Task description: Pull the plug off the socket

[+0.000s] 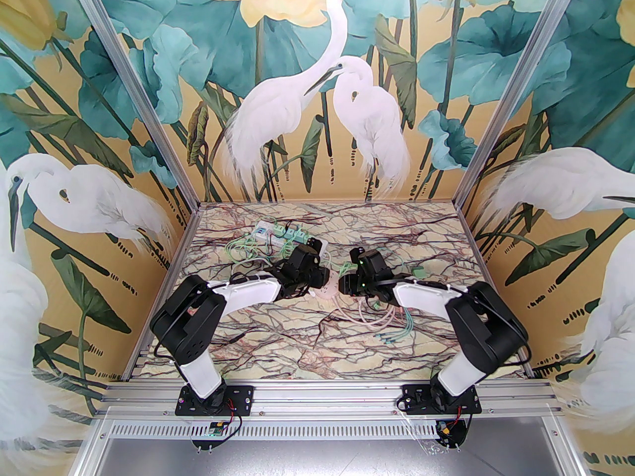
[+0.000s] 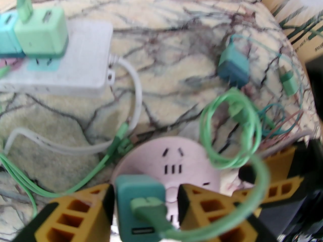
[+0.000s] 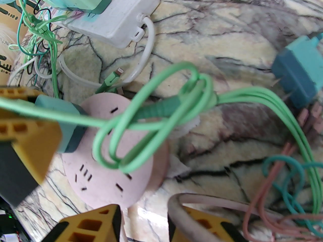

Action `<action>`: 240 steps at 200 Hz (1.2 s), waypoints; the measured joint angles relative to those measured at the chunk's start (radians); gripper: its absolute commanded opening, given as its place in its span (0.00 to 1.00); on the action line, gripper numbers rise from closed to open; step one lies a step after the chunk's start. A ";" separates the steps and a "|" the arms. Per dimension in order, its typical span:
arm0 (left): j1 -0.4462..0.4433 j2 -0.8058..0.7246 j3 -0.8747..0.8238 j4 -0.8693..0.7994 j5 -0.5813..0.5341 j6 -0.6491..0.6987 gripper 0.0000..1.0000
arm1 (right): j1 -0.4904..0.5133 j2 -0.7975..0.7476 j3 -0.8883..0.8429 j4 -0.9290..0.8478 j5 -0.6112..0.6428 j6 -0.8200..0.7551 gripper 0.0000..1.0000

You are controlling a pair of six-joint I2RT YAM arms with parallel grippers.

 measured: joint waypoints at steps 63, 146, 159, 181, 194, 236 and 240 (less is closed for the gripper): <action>-0.010 0.005 0.000 -0.028 -0.036 0.009 0.28 | -0.019 0.085 0.044 0.072 -0.074 0.040 0.41; -0.110 -0.019 0.003 -0.135 -0.217 -0.128 0.23 | -0.027 0.146 0.046 0.134 -0.143 0.068 0.42; -0.116 -0.020 0.005 -0.143 -0.225 -0.145 0.23 | -0.027 0.156 0.053 0.132 -0.145 0.069 0.41; -0.120 -0.020 0.016 -0.171 -0.238 -0.161 0.22 | -0.027 0.174 0.074 0.121 -0.155 0.071 0.40; -0.121 -0.018 0.027 -0.193 -0.243 -0.172 0.20 | -0.026 0.179 0.084 0.109 -0.158 0.071 0.39; -0.122 -0.012 0.049 -0.238 -0.254 -0.205 0.20 | -0.002 0.178 0.108 0.066 -0.115 0.060 0.38; -0.122 -0.011 0.052 -0.242 -0.255 -0.205 0.20 | 0.001 0.178 0.109 0.066 -0.110 0.059 0.38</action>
